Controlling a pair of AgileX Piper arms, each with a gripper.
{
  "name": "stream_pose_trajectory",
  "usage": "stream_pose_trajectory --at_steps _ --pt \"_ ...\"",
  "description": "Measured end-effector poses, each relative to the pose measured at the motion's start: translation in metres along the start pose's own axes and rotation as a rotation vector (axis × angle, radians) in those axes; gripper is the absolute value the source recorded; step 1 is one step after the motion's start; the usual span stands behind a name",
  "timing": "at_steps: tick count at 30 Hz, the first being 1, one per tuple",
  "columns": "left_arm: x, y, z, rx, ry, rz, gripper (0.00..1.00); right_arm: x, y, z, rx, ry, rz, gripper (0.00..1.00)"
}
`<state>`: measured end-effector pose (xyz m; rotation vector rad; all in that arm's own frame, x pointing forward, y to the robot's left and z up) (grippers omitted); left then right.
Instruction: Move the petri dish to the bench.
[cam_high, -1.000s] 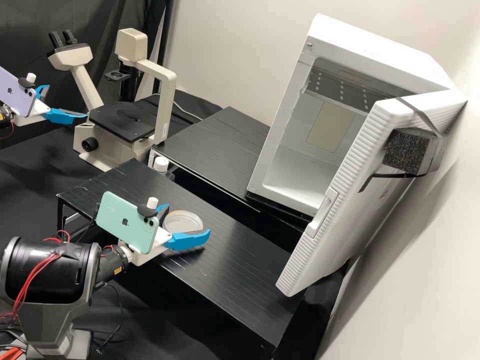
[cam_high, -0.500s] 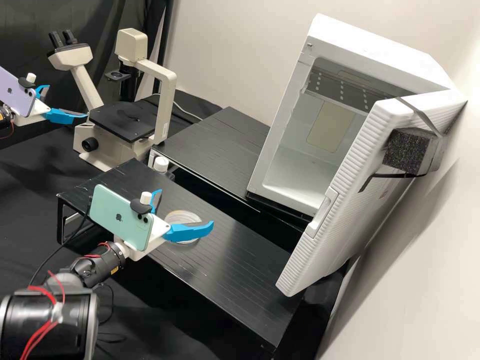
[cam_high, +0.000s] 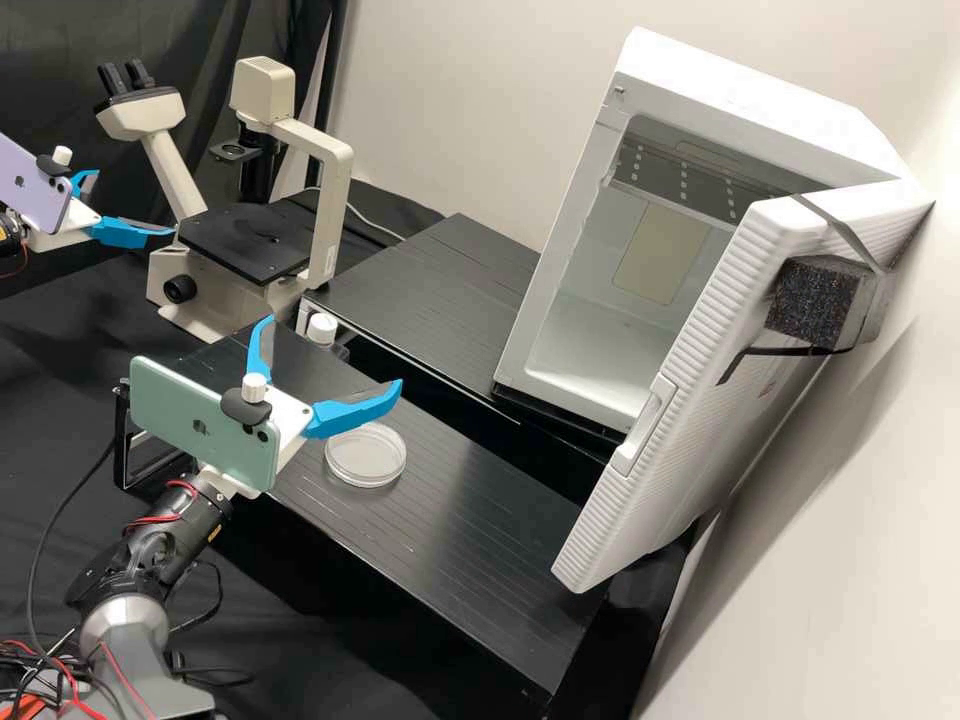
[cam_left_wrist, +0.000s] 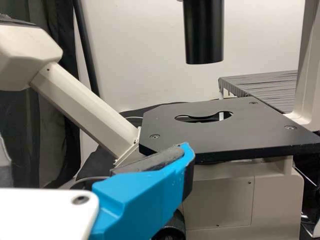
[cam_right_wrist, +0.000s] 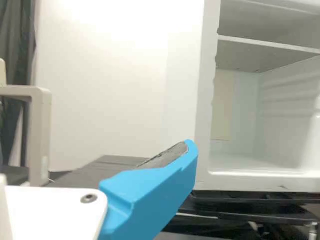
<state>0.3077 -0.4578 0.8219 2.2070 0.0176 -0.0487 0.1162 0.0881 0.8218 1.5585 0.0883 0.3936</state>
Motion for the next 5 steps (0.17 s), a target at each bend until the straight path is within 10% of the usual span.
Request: stream_pose_trajectory --at_steps 5 --pt "0.0000 0.0000 0.0000 0.000 0.000 0.000 1.00 0.0018 -0.0053 0.0008 0.047 -0.009 -0.022 1.00"
